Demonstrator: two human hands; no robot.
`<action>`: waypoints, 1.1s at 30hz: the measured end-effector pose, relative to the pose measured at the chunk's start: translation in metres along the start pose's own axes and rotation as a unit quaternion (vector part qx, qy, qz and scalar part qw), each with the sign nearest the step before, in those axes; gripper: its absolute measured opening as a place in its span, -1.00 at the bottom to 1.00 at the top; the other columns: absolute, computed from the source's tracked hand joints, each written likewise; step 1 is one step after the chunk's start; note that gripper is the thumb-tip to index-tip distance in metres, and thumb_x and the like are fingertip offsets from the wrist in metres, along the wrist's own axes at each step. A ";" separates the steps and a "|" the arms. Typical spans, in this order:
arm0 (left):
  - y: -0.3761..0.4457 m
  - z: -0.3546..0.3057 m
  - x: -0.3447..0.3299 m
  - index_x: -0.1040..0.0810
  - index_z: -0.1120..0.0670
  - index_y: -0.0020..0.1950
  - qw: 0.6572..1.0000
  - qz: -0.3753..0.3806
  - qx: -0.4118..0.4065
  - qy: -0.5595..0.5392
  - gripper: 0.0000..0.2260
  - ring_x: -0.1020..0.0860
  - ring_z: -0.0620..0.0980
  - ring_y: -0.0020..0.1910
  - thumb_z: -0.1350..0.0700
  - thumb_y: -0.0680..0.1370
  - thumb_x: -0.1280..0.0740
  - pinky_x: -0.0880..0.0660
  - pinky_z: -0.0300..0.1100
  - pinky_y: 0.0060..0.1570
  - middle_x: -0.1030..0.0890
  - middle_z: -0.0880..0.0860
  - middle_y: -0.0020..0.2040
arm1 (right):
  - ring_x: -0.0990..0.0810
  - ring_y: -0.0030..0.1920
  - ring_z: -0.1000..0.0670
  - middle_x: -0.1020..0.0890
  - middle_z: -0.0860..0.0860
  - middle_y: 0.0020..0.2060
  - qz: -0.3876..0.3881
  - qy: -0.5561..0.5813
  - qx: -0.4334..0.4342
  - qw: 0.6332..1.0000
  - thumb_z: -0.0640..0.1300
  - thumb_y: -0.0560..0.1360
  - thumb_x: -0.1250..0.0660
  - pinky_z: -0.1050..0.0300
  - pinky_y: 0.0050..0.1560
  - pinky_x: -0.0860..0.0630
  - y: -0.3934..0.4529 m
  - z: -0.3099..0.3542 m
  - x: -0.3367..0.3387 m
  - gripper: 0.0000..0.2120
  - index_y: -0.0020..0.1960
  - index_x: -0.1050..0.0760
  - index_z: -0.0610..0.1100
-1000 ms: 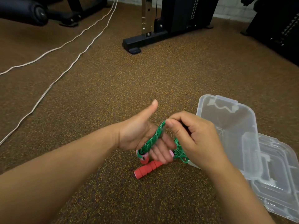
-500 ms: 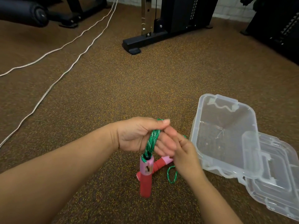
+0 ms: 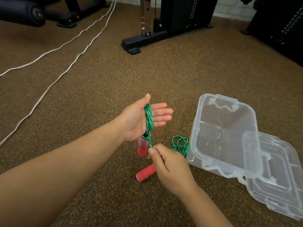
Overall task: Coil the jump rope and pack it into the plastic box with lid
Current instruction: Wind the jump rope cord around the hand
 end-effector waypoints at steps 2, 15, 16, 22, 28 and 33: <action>0.001 0.003 0.000 -0.46 0.26 0.25 0.999 0.005 0.018 0.027 -0.35 -0.67 0.09 -0.02 -0.23 0.60 0.12 -0.57 -0.12 0.01 -0.67 0.22 0.04 | -0.50 -0.31 0.11 -0.49 0.19 -0.40 -0.004 -0.006 0.027 1.000 0.20 0.55 -0.03 0.02 -0.26 -0.43 0.001 0.009 0.006 -0.65 -0.14 -0.44 0.00; -0.011 0.026 -0.008 -0.46 0.31 -0.21 0.955 0.109 0.116 0.252 -0.08 -0.52 0.07 -0.36 -0.45 0.42 0.34 -0.41 -0.22 -0.26 -0.54 0.29 -0.30 | -0.61 -0.25 0.03 -0.62 0.11 -0.32 -0.078 0.073 0.089 0.990 0.04 0.52 -0.19 -0.03 -0.24 -0.53 0.021 0.029 0.065 -0.82 -0.17 -0.48 0.00; -0.011 0.028 -0.009 -0.42 0.29 -0.21 0.949 0.112 0.121 0.270 -0.10 -0.50 0.08 -0.36 -0.48 0.40 0.32 -0.36 -0.19 -0.25 -0.49 0.36 -0.28 | -0.58 -0.29 0.04 -0.59 0.12 -0.35 -0.089 0.070 0.089 0.990 0.06 0.53 -0.19 -0.05 -0.25 -0.52 0.023 0.028 0.070 -0.82 -0.17 -0.47 0.02; -0.032 0.044 -0.037 -0.55 0.28 -0.02 0.888 0.275 0.205 0.305 -0.07 -0.63 0.08 -0.26 -0.47 0.37 0.26 -0.51 -0.19 -0.25 -0.61 0.26 -0.20 | -0.48 -0.37 0.14 -0.56 0.11 -0.32 -0.136 0.048 0.059 0.988 0.15 0.52 -0.17 0.17 -0.35 -0.40 0.030 0.009 0.087 -0.79 -0.14 -0.45 0.05; -0.042 0.045 -0.050 -0.56 0.17 0.03 0.873 0.345 0.202 0.281 -0.53 -0.67 -0.01 -0.25 -0.13 0.57 -0.01 -0.51 -0.24 -0.33 -0.70 0.11 -0.21 | -0.41 -0.35 0.13 -0.47 0.11 -0.41 -0.139 0.200 -0.035 0.969 0.25 0.48 -0.20 0.00 -0.29 -0.40 0.024 -0.028 0.066 -0.67 -0.23 -0.44 0.01; -0.039 0.036 -0.052 -0.58 0.21 0.02 0.908 0.335 0.177 0.176 -0.61 -0.68 0.02 -0.28 -0.02 0.58 -0.06 -0.56 -0.22 -0.32 -0.69 0.16 -0.23 | -0.52 -0.20 -0.05 -0.57 -0.02 -0.28 -0.102 0.333 -0.069 0.935 0.19 0.52 -0.19 -0.24 -0.11 -0.47 0.015 -0.047 0.026 -0.75 -0.22 -0.49 0.09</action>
Point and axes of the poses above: each hand's wrist, its own y-axis towards the middle knuckle, its own x-axis out of the back of the hand, z = x × y, the point moved 8 cm from there along y, towards the middle knuckle
